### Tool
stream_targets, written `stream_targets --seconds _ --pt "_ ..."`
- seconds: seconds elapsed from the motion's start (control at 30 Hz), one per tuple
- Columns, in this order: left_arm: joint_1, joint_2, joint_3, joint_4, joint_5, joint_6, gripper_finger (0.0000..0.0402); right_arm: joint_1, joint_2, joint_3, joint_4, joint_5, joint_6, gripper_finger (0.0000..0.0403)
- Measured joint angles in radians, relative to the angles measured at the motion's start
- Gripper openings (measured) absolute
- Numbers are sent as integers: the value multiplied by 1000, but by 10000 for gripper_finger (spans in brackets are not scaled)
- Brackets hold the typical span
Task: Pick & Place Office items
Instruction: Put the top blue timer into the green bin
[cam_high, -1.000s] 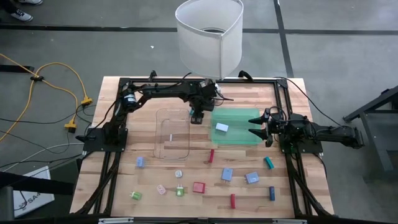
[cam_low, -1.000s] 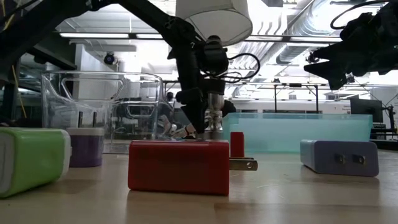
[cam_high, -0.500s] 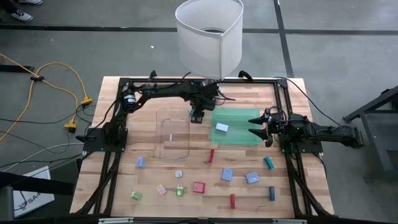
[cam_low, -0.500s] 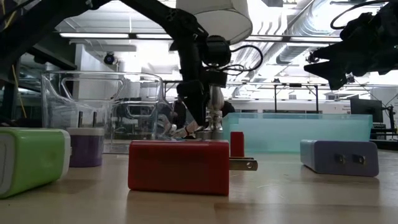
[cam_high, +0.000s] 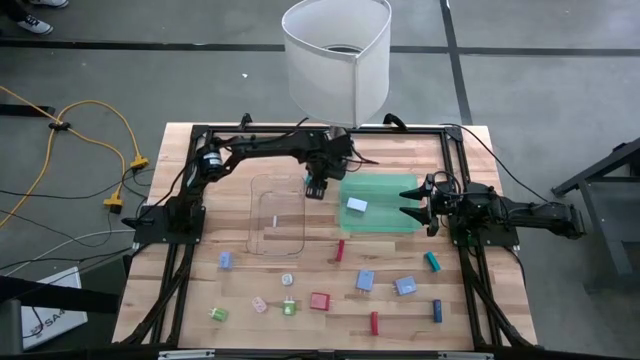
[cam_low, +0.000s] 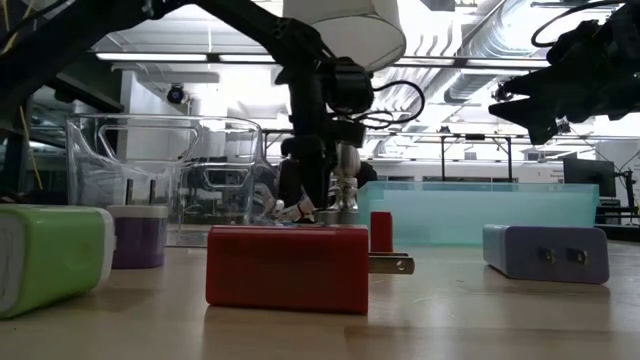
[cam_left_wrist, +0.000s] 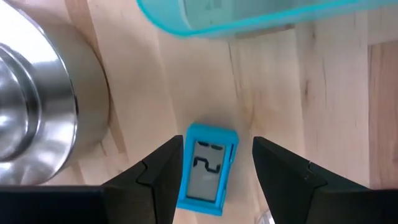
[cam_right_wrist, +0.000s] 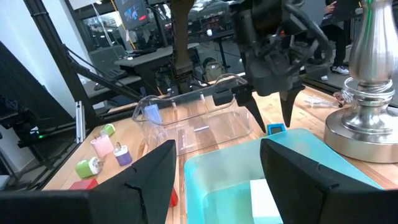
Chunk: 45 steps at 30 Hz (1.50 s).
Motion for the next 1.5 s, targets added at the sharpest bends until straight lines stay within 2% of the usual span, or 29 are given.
stream_targets --seconds 0.8,1.1,1.5 --pt "-20 6 2 25 1 -40 184 0 0 0 0 0 0 221" --pt "-19 45 0 32 -1 -81 184 0 0 0 0 0 0 221" --pt "-14 53 0 34 -67 -80 184 0 0 0 0 0 0 221"
